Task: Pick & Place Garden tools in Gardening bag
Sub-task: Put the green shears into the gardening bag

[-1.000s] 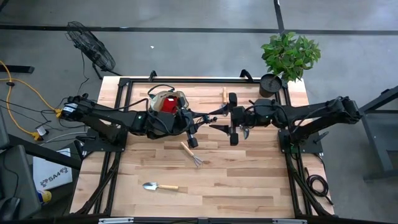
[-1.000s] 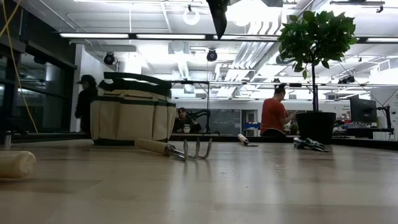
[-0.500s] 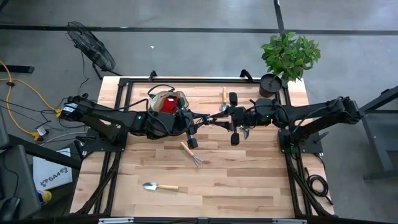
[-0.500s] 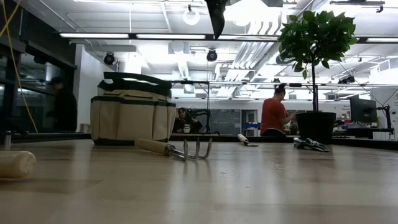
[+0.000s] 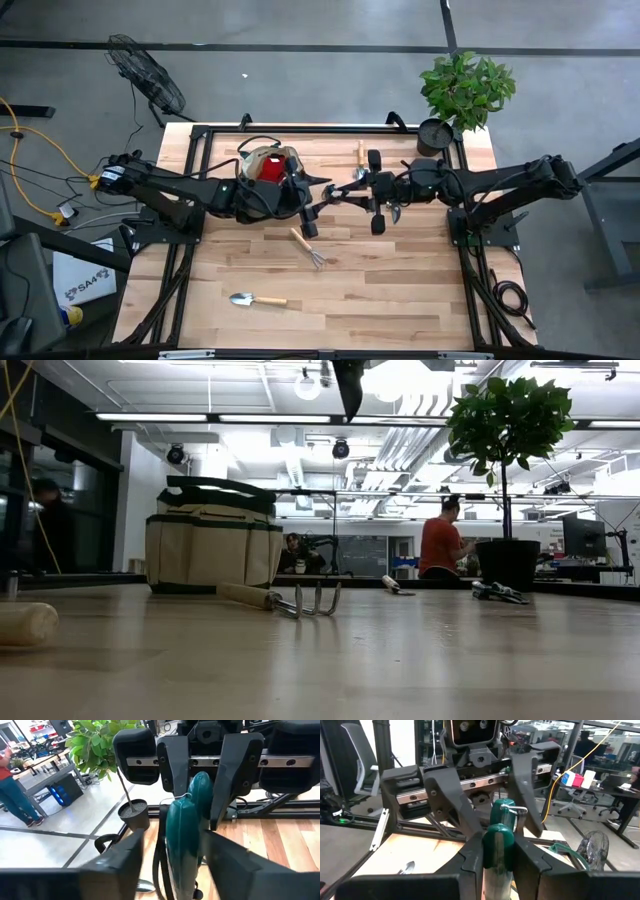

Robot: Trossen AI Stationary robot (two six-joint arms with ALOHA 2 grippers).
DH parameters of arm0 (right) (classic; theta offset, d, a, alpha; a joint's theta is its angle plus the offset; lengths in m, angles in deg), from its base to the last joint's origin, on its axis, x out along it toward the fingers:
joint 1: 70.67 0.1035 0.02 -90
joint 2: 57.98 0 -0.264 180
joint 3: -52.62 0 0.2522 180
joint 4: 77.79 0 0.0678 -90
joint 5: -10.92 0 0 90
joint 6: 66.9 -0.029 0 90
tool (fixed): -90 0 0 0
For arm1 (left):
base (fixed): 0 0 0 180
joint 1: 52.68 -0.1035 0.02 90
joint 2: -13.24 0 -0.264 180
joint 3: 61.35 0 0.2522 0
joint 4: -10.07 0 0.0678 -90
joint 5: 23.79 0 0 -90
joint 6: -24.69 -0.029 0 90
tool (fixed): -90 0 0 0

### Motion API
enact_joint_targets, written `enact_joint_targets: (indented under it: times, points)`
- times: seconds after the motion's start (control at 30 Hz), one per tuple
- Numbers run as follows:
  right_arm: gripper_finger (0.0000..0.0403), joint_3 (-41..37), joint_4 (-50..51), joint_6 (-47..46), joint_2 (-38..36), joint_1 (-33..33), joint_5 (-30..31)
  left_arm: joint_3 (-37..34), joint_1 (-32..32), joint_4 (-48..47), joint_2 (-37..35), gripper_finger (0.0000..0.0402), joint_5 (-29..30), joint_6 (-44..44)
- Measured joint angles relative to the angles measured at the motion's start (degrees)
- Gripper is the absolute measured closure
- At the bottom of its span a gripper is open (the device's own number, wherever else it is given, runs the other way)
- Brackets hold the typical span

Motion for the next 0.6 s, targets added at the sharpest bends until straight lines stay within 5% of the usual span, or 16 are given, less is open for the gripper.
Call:
enact_joint_targets:
  times: [0.2, 0.6]
  points:
    - [0.0340, 0.00, 0.23, -0.97, 0.00, 0.00, 3.76, 0.00, 0.02, 0.01, 0.00, 0.0139, 0.12, 0.16]
    - [0.0340, 0.00, 1.66, -7.38, 0.49, -0.02, 20.53, 0.00, 0.09, -11.51, -3.08, 0.0133, 10.98, 3.10]
